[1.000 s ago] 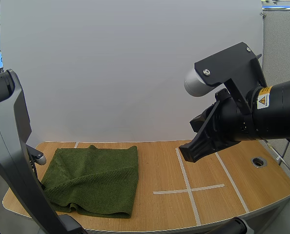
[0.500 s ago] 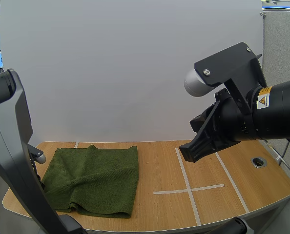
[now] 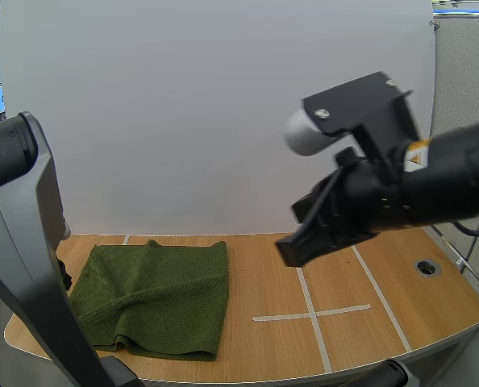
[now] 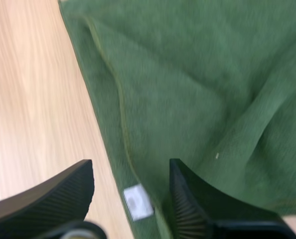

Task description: Fold the towel

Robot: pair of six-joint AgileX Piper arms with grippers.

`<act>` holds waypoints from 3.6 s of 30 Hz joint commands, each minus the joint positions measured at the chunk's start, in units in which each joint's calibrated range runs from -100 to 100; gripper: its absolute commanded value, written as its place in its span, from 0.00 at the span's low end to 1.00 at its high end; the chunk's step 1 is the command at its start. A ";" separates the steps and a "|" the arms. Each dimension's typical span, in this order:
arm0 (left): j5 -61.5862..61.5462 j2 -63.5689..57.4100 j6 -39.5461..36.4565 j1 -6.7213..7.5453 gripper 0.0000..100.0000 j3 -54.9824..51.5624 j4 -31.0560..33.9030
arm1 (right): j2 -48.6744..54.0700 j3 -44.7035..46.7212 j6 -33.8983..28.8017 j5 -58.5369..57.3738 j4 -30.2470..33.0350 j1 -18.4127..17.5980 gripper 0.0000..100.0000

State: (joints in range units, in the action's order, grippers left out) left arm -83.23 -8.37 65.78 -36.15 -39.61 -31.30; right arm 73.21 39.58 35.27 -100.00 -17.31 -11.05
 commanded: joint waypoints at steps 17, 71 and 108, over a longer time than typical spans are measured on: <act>3.39 9.08 -3.81 6.46 0.75 7.64 -5.54 | -30.64 1.04 12.06 0.00 -12.81 0.15 0.00; 2.32 19.01 -3.78 8.66 0.75 15.24 -7.62 | -75.94 1.04 7.19 30.52 0.34 -9.93 0.00; -0.05 33.65 -5.98 10.66 0.59 26.89 -8.66 | -74.40 1.04 6.65 29.34 0.09 -9.83 0.00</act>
State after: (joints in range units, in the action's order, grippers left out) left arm -80.81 25.46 60.42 -25.96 -13.21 -41.03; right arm -2.11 40.43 41.95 -69.65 -17.27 -21.15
